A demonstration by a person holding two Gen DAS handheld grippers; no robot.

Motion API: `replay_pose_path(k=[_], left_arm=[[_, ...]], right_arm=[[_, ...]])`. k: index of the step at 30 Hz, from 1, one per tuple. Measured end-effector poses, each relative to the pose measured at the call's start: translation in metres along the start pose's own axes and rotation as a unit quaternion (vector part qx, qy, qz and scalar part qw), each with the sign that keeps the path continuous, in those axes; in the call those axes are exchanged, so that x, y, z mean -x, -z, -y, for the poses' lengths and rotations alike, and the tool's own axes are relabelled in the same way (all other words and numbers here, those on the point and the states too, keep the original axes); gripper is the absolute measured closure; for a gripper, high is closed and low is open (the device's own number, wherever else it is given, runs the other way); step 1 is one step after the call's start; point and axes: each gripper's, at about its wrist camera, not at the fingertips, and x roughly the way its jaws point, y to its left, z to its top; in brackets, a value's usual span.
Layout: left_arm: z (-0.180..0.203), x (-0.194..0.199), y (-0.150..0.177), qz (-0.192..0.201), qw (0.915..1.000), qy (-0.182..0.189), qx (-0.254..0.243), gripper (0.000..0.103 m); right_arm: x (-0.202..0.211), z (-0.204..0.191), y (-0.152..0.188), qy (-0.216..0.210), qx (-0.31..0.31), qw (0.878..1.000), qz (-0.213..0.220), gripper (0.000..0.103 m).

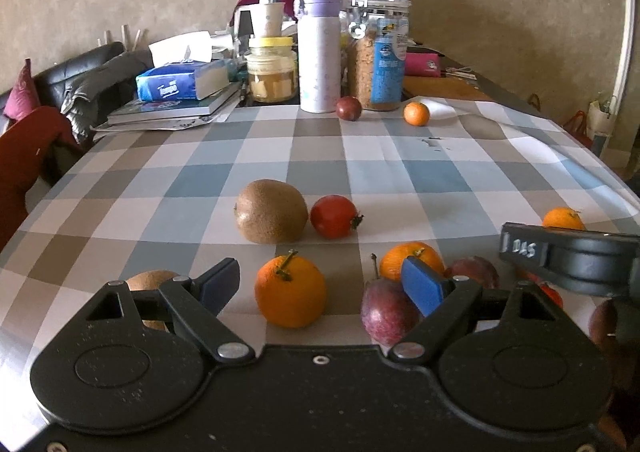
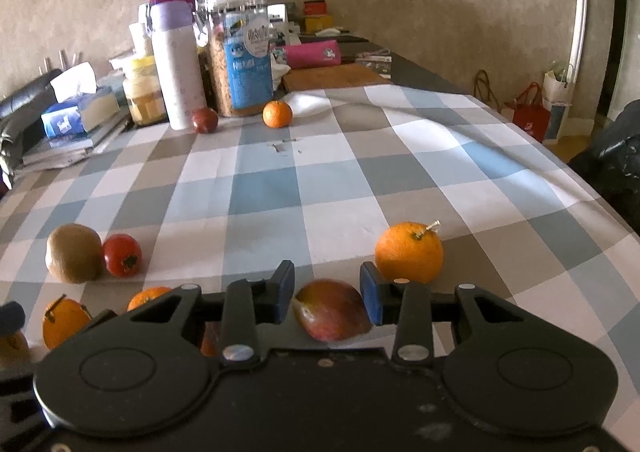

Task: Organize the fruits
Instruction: 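Close the left tool on the orange while the right tool closes on the mango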

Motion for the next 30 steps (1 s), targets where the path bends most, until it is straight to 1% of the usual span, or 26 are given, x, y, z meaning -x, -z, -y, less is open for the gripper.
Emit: replay_pose_path(k=[2,4,8,10,11,12,13,16,18,20,23,25,26,30], left_arm=[[0.001,0.000,0.001,0.002,1.0000,-0.004,-0.003,0.014],[-0.001,-0.001,0.000,-0.002,1.0000,0.000,0.005,0.014],[-0.010,-0.004,-0.001,-0.016,0.9992,0.017,0.031,0.014],[-0.014,-0.005,-0.002,-0.020,0.9986,0.020,0.045,0.015],[-0.017,-0.005,-0.002,-0.022,0.9982,0.019,0.053,0.017],[-0.020,-0.005,-0.003,-0.023,0.9976,0.018,0.063,0.023],[-0.023,-0.006,-0.003,-0.024,0.9970,0.018,0.072,0.025],[-0.031,-0.009,-0.004,-0.032,0.9946,0.023,0.097,0.025],[-0.034,-0.012,-0.004,-0.039,0.9934,0.027,0.105,0.027],[-0.034,-0.013,-0.003,-0.040,0.9929,0.030,0.108,0.027],[-0.033,-0.014,-0.003,-0.038,0.9932,0.033,0.105,0.028],[-0.031,-0.013,-0.002,-0.037,0.9935,0.038,0.101,0.030],[-0.029,-0.012,-0.002,-0.036,0.9937,0.042,0.097,0.031],[-0.025,-0.009,-0.001,-0.029,0.9951,0.038,0.086,0.033]], right_arm=[[-0.001,-0.004,0.002,0.006,0.015,1.000,0.000,0.064],[-0.001,-0.006,0.002,0.013,0.024,1.000,0.004,0.064],[0.002,-0.005,0.001,0.004,0.029,1.000,0.001,0.064],[0.005,-0.005,0.001,-0.004,0.025,1.000,0.005,0.064],[0.006,-0.003,0.000,-0.008,0.023,1.000,0.008,0.064],[0.008,-0.002,0.000,-0.012,0.018,1.000,0.014,0.064],[0.011,0.000,-0.001,-0.014,0.011,1.000,0.022,0.064],[0.015,0.007,-0.004,-0.018,-0.013,0.999,0.035,0.064],[0.014,0.013,-0.006,-0.016,-0.032,0.999,0.032,0.064],[0.009,0.019,-0.008,-0.012,-0.049,0.999,0.017,0.070],[0.003,0.028,-0.010,-0.032,-0.079,0.996,-0.007,0.071],[0.002,0.032,-0.010,-0.038,-0.093,0.995,-0.014,0.071],[0.002,0.033,-0.009,-0.038,-0.095,0.995,-0.014,0.071],[0.008,0.030,-0.008,-0.037,-0.087,0.996,0.005,0.071]])
